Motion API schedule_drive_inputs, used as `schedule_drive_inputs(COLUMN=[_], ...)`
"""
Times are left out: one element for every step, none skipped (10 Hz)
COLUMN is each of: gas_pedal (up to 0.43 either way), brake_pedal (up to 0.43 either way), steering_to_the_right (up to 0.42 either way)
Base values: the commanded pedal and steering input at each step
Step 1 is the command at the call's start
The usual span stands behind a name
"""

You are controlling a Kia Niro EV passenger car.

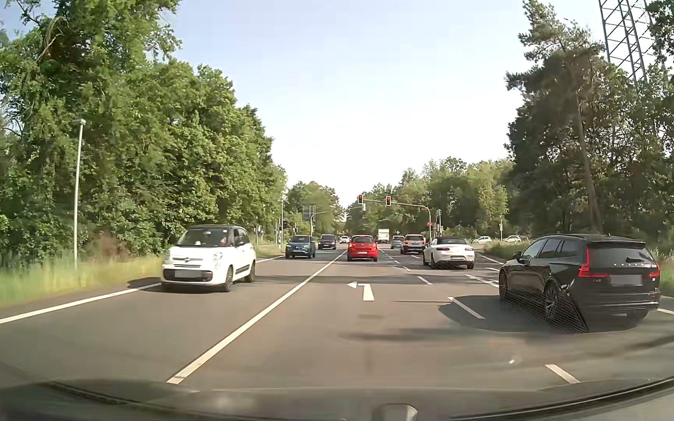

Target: Follow the waypoints while adhering to traffic rules and regulations

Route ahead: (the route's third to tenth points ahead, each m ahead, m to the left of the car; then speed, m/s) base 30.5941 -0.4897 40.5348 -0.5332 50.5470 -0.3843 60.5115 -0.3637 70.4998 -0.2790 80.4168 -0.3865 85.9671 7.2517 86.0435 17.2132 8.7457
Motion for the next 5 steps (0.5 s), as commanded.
schedule_drive_inputs(gas_pedal=[0.000, 0.000, 0.000, 0.000, 0.000], brake_pedal=[0.238, 0.238, 0.238, 0.238, 0.238], steering_to_the_right=[0.002, 0.002, 0.002, 0.002, 0.002])
